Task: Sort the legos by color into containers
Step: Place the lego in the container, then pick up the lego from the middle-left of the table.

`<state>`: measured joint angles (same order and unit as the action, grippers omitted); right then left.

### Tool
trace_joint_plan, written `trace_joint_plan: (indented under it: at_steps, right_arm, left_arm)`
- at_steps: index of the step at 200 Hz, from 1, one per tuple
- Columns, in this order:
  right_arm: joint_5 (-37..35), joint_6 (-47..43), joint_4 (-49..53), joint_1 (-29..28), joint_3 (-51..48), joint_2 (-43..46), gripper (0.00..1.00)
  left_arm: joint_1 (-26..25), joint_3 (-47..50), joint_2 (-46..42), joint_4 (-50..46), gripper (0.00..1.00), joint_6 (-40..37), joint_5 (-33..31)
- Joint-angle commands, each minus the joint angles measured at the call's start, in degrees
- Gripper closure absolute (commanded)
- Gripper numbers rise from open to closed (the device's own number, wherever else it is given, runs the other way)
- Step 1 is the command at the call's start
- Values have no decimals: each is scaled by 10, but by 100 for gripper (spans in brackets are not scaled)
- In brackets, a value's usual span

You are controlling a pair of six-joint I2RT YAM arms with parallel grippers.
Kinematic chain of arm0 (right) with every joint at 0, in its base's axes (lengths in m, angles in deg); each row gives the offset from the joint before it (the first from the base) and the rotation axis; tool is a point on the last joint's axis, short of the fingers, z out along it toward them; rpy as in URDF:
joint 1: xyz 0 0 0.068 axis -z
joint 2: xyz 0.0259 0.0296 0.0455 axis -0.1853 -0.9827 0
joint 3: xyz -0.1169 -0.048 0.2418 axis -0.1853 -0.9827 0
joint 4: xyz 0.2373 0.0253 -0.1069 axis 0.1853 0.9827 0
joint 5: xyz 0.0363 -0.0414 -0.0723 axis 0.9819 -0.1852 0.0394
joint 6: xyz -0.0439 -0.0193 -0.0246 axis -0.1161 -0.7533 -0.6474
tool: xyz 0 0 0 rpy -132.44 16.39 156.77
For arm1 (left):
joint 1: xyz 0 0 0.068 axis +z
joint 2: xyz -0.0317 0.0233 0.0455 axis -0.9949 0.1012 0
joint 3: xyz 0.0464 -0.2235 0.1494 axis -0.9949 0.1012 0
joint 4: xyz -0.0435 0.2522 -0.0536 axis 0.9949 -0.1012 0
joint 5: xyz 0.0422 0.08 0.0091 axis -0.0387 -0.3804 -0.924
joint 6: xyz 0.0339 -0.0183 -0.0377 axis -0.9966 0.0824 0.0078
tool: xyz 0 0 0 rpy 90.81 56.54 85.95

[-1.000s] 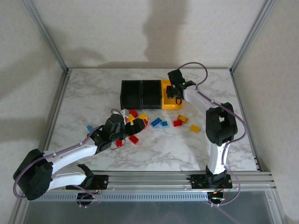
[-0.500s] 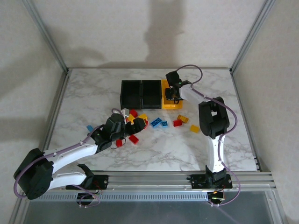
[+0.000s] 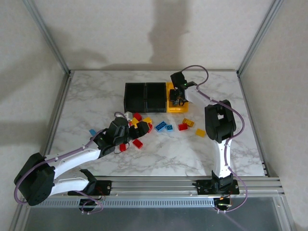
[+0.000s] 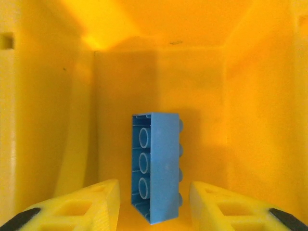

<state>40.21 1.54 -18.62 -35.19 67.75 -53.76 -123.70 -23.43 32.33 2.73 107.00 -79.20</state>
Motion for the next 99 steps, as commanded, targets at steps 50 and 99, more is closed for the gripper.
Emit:
trace_joint_plan:
  at_steps: [50, 99]
  right_arm:
    - [29, 12, -29, -12, -121, 241, 53]
    - [98, 45, -71, -27, -306, 430, 50]
  left_arm:
    - [-5, -108, 28, -209, 26, -76, -79]
    - [-8, -148, 81, -297, 26, -64, -103]
